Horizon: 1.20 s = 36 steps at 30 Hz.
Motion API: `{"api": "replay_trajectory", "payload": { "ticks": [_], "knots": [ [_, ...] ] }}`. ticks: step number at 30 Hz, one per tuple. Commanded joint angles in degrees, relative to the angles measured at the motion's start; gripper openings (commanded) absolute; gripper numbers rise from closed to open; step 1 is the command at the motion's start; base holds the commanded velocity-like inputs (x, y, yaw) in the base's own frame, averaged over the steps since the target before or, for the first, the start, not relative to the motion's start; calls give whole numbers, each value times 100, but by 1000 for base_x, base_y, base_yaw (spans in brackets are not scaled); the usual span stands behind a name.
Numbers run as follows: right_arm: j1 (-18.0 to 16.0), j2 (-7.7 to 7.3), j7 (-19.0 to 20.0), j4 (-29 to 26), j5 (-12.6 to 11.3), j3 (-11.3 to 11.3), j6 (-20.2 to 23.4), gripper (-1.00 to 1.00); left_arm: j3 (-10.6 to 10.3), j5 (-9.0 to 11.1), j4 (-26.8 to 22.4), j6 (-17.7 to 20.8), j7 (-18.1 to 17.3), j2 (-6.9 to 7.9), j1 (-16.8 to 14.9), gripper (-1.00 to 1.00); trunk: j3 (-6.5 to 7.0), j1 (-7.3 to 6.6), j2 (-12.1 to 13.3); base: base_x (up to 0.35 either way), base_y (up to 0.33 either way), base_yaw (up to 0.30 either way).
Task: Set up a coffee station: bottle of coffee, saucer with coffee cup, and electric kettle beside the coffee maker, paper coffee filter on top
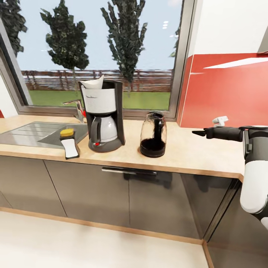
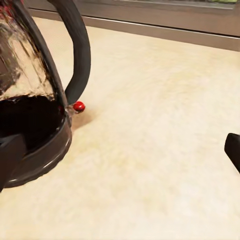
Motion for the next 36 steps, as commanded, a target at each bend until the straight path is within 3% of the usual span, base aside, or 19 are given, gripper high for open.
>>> {"api": "replay_trajectory", "payload": {
  "ticks": [1, 16, 36],
  "knots": [
    [-6, 4, 44, -5, 40, -17, 44, 100, -9, 7, 8, -24, -19, 3, -5, 100, -6, 0, -3, 49, -29, 8],
    [-6, -5, 40, -22, 67, -21, 35, 100, -9, 7, 8, -32, -19, 44, -5, 100, -6, 0, -3, 39, -3, 1],
    [-3, -5, 29, -13, 75, -17, 35, 100, -9, 7, 8, -31, -19, 45, -5, 100, -6, 0, -3, 130, 0, 3]
  ]
}}
